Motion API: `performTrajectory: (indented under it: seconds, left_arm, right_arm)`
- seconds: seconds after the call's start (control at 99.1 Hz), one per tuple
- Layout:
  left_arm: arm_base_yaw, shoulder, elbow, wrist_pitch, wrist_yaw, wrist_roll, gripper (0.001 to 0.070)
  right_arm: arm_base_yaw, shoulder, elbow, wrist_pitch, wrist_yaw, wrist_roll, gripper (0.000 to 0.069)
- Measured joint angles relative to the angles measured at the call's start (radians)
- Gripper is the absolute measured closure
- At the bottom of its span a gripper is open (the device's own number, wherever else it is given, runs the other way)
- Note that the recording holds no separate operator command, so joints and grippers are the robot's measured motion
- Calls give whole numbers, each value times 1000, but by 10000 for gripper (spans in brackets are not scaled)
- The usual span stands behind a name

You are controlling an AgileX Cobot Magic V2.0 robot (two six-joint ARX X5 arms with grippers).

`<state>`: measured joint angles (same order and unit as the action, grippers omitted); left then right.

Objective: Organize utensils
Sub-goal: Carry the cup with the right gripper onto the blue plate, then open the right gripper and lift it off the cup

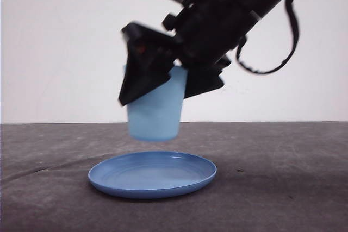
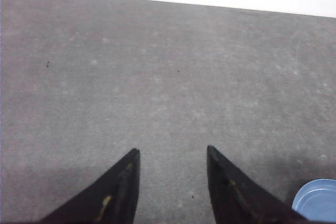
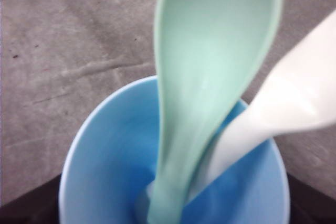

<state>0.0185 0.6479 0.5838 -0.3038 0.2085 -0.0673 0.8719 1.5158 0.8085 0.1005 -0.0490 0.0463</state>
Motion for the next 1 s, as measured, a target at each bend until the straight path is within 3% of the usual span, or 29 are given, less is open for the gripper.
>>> performTrajectory:
  seconds: [0.596,0.858,0.999]
  left_arm:
    - [0,0,0,0,0,0,477]
    - [0,0,0,0,0,0,477]
    - [0,0,0,0,0,0,477]
  right_arm:
    - [4,126,0,60,40,-23,217]
    - [4,126,0,35,24,-16,25]
    - [4,125,0,-30,23,-14,12]
